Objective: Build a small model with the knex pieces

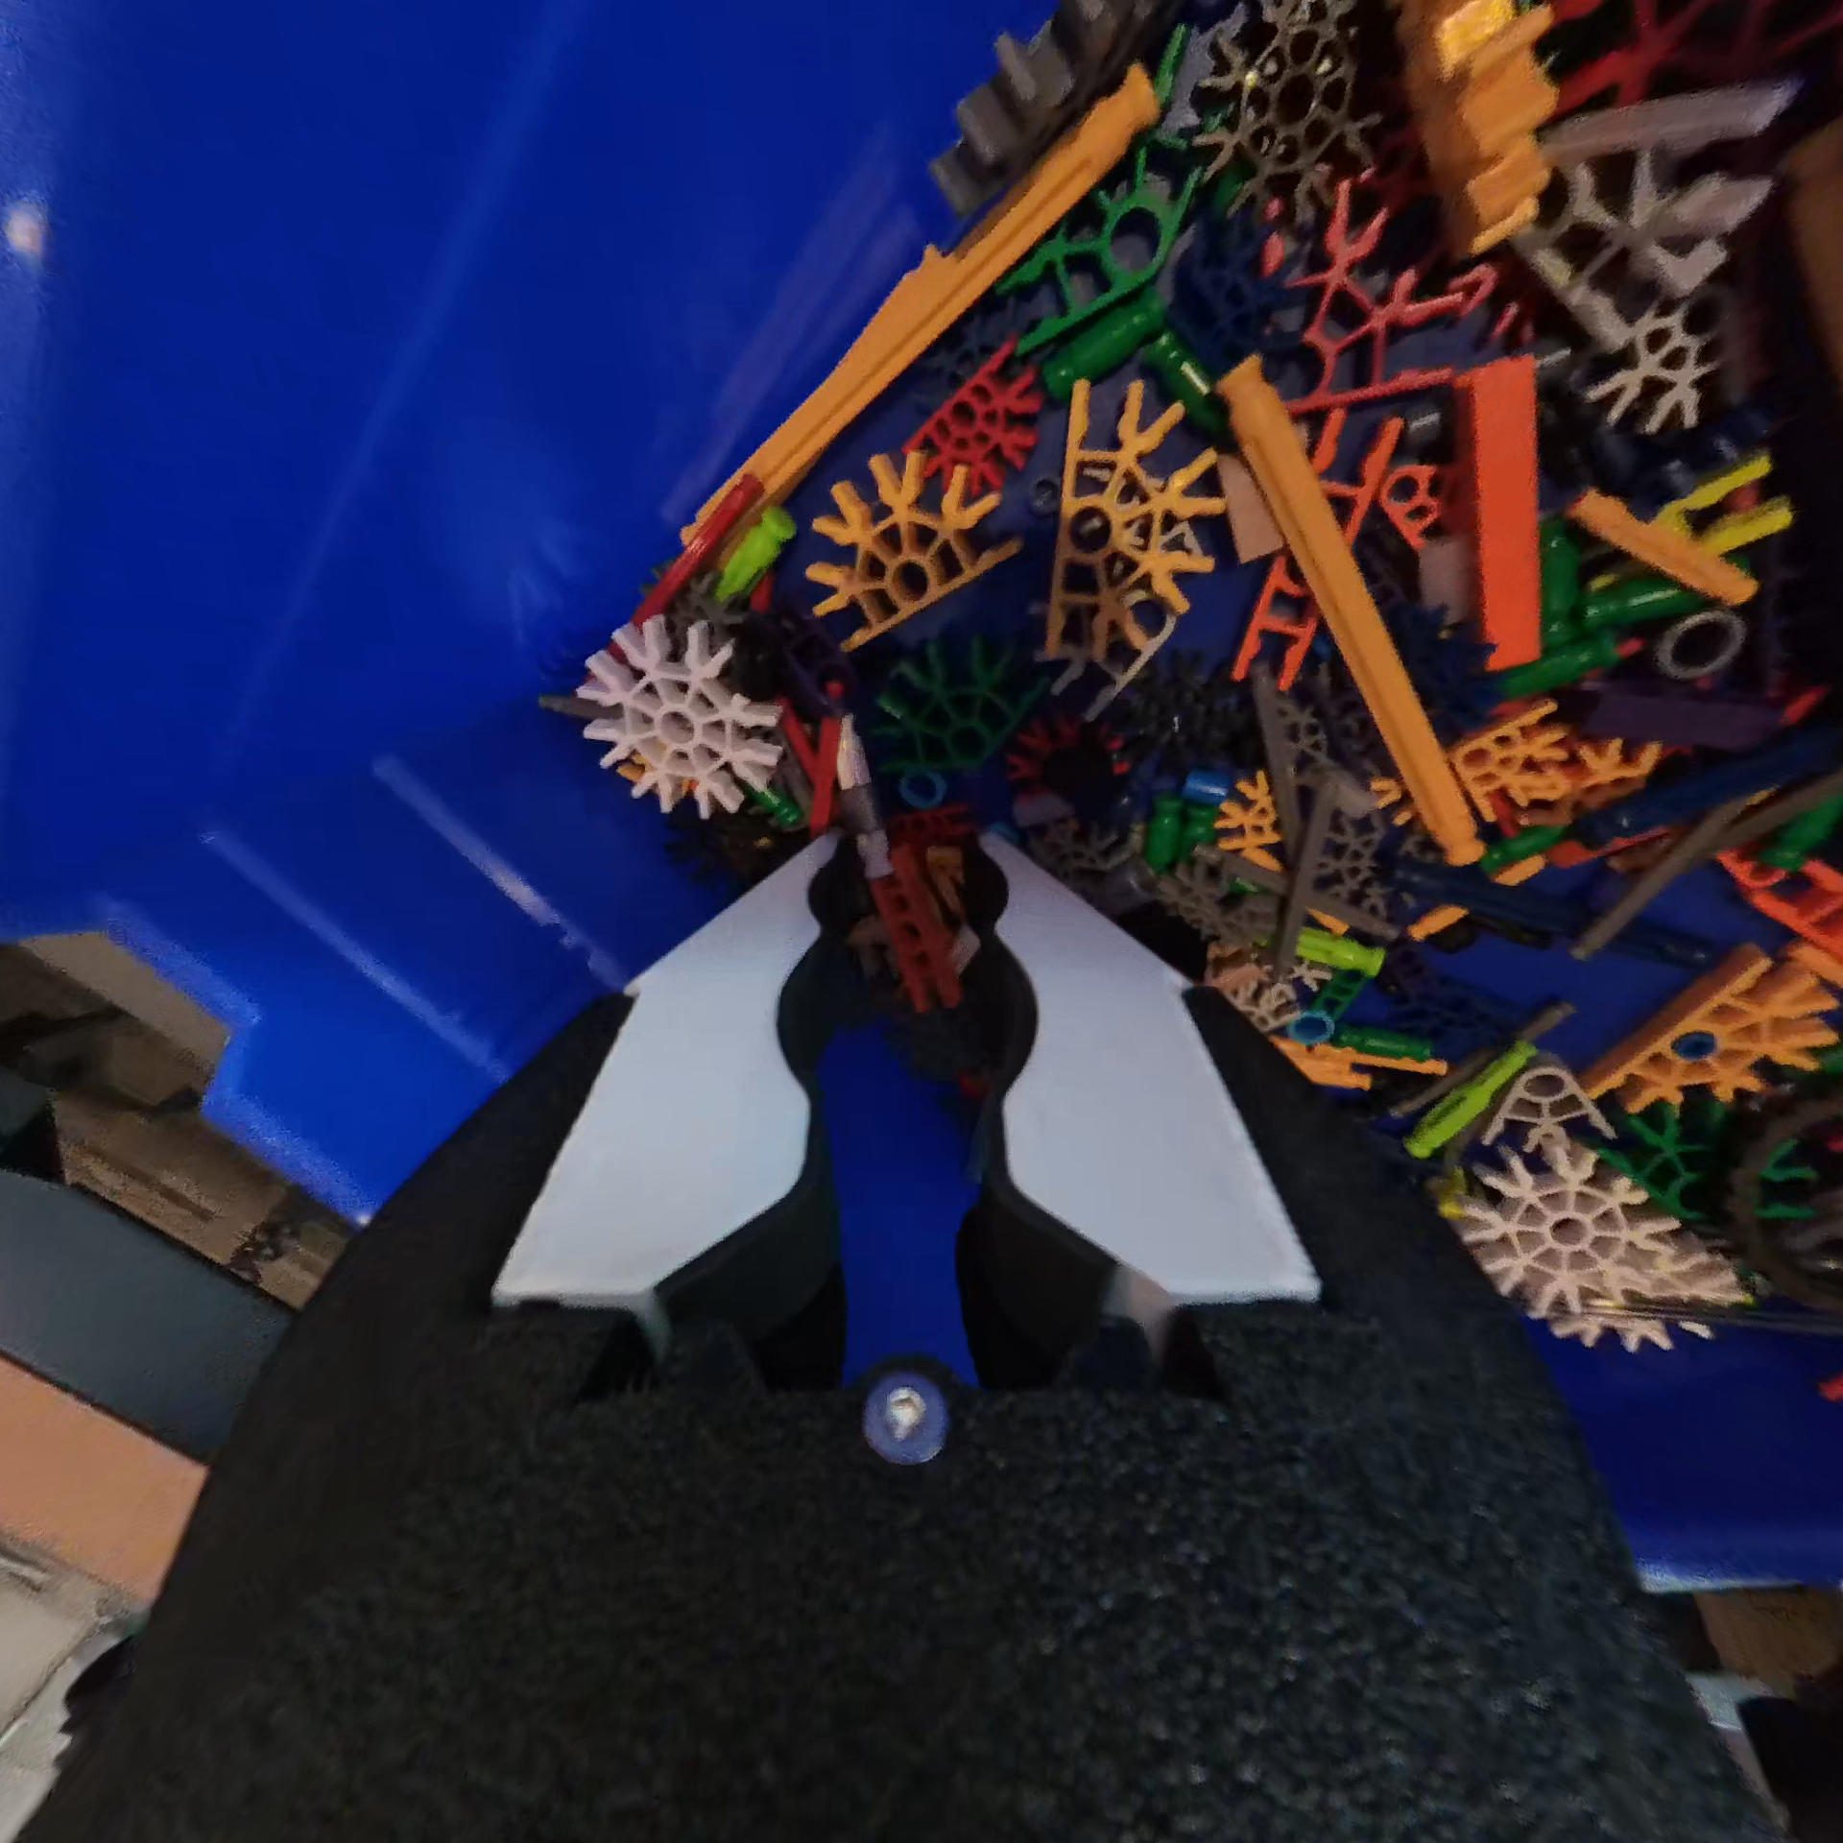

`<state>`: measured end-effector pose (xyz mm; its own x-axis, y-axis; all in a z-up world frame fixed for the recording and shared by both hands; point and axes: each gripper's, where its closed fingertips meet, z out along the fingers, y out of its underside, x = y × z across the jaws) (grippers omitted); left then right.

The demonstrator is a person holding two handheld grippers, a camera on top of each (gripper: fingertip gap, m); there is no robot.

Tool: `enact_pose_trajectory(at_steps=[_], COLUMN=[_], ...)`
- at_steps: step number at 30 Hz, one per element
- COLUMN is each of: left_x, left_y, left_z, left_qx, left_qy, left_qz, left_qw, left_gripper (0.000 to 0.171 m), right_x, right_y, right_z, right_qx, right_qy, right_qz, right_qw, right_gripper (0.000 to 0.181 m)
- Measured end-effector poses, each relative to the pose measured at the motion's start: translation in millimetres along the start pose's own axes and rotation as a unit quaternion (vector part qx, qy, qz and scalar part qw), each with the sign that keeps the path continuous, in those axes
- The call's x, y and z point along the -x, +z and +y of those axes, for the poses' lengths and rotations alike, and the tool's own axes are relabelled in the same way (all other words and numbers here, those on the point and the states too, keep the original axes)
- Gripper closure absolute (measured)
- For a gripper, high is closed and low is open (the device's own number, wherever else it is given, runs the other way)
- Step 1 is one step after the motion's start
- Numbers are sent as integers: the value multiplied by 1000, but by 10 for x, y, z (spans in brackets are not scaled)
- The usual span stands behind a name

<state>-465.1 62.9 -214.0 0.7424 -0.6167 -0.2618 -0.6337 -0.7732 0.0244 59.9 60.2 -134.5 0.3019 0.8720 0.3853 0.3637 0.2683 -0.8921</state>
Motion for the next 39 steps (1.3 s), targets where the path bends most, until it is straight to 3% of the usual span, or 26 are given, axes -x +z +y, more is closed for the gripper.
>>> enact_pose_trajectory(at_steps=[5,9,11,21,27,33,39], left_x=[106,94,91,-27,-29,-34,-45], left_y=[80,37,59,50,62,60,48], left_z=[-13,-59,-45,-48,-69,-118,-153], left_qx=[21,9,17,-13,-10,-21,-26], left_qy=[-5,4,5,-36,-48,-95,-78], left_qz=[-32,-41,-43,43,30,79,64], left_qw=[999,999,999,998,998,992,995], left_gripper=[161,148,151,165,164,163,165], right_x=[3,2,9,5,12,5,8], right_y=[-7,-18,-17,-46,-47,-54,-62], right_z=[-12,-33,-39,-83,-90,-91,-109], right_qx=[-2,-6,-6,-14,-14,-14,-16], right_qy=[-2,-3,-4,-7,-9,-10,-13], right_qz=[0,1,0,3,2,5,6], right_qw=[1000,1000,1000,1000,1000,1000,1000], right_gripper=[130,130,130,130,130,130,129])
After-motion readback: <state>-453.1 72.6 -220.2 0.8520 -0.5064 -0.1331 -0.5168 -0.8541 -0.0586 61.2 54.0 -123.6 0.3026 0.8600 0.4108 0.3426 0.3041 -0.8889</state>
